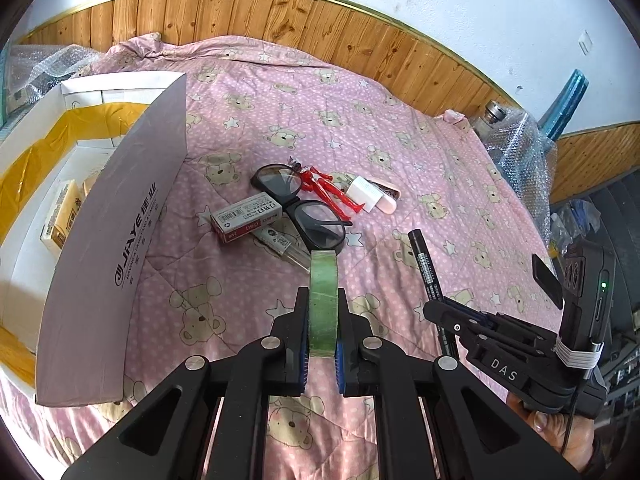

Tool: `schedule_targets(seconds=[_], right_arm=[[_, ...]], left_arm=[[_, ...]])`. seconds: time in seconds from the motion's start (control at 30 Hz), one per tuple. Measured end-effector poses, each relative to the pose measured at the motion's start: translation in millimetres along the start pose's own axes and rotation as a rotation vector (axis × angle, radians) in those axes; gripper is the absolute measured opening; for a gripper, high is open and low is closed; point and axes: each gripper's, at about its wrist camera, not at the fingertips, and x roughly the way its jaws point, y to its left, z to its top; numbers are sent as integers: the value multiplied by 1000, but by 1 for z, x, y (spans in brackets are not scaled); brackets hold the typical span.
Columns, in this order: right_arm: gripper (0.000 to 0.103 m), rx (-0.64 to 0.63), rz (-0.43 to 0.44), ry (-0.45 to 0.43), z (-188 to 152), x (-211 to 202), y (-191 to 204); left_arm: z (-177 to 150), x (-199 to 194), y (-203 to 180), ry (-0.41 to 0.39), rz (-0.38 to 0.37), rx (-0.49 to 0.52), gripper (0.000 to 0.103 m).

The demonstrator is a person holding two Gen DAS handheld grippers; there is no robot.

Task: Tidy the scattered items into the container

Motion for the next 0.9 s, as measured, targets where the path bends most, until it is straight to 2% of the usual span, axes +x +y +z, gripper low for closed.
schedule_targets(seconds=[0.9], right_arm=[[14, -105, 35, -16, -11, -16, 57]], left_arm=[[-15, -41, 16, -68, -23, -28, 10]])
